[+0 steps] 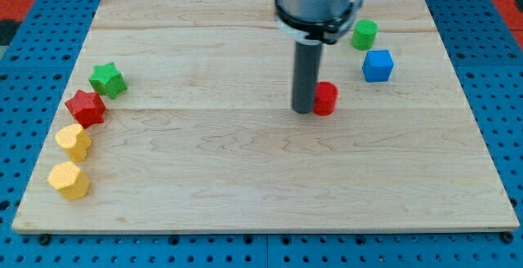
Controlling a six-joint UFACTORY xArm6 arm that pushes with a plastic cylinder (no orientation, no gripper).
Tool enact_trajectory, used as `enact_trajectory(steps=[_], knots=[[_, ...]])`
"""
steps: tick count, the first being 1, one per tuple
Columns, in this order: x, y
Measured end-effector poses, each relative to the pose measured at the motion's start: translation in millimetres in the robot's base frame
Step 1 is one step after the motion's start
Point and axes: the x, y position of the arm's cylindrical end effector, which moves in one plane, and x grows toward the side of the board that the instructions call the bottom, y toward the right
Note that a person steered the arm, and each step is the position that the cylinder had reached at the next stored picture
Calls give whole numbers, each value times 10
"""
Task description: Move the red circle below the blue cube
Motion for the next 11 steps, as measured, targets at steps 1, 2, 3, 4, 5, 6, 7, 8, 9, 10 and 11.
enact_trajectory(steps=[1, 2, 3, 4, 5, 6, 7, 8, 9, 10, 11], knots=[[27, 106], [62, -162], [-144, -2], [-292, 255], [-293, 505], [-293, 665], [-275, 707], [-271, 719], [-279, 44], [-761, -498], [-972, -1279]])
